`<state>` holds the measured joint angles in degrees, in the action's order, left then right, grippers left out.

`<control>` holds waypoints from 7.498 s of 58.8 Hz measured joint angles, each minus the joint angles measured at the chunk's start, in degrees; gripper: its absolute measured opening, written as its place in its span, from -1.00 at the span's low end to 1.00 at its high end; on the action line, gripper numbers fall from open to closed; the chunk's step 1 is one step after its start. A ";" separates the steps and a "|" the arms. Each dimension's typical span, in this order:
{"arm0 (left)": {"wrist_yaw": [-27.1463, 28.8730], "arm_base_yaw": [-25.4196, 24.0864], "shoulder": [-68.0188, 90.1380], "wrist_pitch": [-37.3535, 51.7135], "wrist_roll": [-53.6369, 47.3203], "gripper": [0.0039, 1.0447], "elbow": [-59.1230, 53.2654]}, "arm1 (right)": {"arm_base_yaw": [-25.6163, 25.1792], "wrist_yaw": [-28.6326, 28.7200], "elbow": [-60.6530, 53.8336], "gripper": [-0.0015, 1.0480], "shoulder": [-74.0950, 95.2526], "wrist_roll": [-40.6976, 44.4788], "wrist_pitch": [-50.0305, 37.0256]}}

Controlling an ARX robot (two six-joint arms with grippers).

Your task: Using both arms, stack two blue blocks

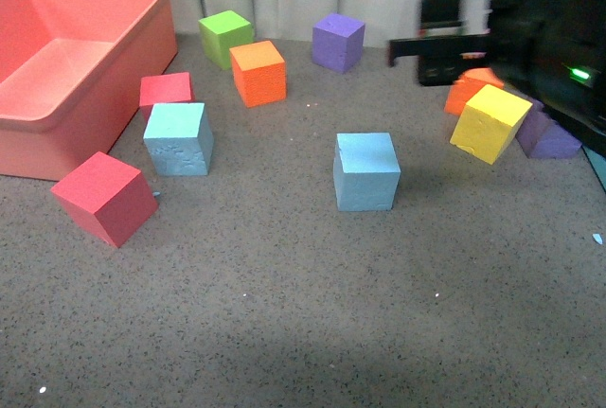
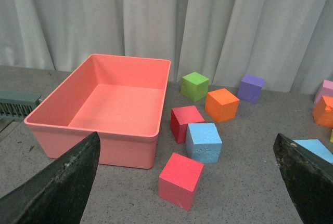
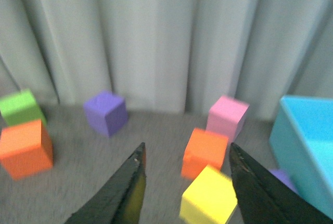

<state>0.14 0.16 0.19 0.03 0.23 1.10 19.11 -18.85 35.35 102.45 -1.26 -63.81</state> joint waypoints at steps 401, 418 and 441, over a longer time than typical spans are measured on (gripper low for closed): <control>13.86 37.83 133.74 -36.28 34.36 -0.12 103.49 | -18.97 18.93 -35.17 0.82 -102.25 1.27 63.78; 14.23 37.86 133.79 -37.13 33.68 -0.12 103.60 | -18.97 18.93 -35.17 0.82 -102.25 1.25 63.78; 14.88 37.94 133.41 -37.31 33.18 0.91 104.98 | -18.97 18.93 -35.17 0.82 -102.25 1.25 63.78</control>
<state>15.03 38.11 133.60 -37.28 33.41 106.08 0.14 0.08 0.19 0.21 -0.01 -0.03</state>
